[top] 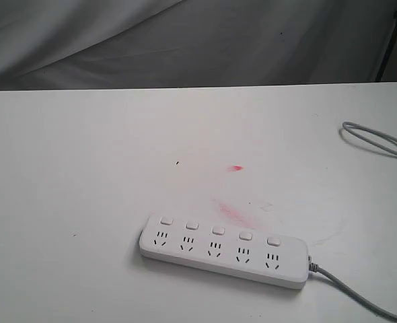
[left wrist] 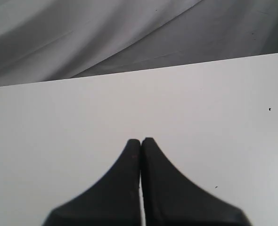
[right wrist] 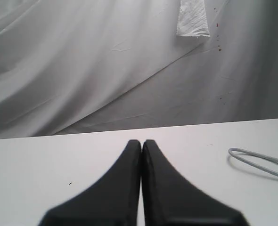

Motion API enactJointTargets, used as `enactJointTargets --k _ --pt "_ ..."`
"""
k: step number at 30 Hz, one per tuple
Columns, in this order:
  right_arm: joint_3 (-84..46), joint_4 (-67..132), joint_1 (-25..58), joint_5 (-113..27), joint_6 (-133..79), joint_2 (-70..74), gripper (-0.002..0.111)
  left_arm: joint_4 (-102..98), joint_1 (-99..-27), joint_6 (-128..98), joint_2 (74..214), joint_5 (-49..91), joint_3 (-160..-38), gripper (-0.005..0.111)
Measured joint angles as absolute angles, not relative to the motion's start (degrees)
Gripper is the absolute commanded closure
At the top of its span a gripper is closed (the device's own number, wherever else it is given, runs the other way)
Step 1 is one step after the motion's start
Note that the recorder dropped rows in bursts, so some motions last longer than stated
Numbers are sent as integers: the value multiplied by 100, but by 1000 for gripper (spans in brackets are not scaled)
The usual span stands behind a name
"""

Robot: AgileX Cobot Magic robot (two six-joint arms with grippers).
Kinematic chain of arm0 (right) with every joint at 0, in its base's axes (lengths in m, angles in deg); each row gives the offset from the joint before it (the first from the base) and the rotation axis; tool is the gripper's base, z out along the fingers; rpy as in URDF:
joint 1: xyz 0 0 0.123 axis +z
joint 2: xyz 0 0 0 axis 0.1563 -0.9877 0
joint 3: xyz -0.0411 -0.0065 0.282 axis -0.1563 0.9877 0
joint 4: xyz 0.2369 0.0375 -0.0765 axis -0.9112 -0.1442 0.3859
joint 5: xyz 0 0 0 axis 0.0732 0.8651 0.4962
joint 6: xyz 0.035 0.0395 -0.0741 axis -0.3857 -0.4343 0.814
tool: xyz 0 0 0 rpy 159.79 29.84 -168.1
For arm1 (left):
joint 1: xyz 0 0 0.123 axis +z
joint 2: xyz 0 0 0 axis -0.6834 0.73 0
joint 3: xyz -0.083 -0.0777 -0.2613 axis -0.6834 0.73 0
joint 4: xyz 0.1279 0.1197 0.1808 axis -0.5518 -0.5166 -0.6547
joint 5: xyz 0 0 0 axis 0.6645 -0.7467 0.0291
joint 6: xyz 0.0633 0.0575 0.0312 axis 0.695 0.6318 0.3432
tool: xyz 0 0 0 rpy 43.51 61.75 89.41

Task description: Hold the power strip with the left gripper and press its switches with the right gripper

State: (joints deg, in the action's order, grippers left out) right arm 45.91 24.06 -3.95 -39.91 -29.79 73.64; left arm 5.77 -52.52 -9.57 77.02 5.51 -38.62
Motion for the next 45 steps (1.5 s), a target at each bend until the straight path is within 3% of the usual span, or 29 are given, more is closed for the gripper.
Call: enactJointTargets --k 12,24,37,42,45 --pt "4591 2406 -395 -3991 -2979 7364 108 577 -5252 -957 7735 458 -3879 106" --pt "4591 2406 -395 -3991 -2979 7364 108 1067 -5252 -957 9715 -140 -5740 106" --pt "4591 2406 -395 -3991 -2979 7364 108 2356 -5252 -920 9859 -202 -5906 106" --pt "4591 2406 -395 -3991 -2979 7364 108 2392 -5252 4 10061 -804 -6210 107" --pt "4591 2406 -395 -3991 -2979 7364 108 2633 -5252 1689 10859 -1740 -6851 107"
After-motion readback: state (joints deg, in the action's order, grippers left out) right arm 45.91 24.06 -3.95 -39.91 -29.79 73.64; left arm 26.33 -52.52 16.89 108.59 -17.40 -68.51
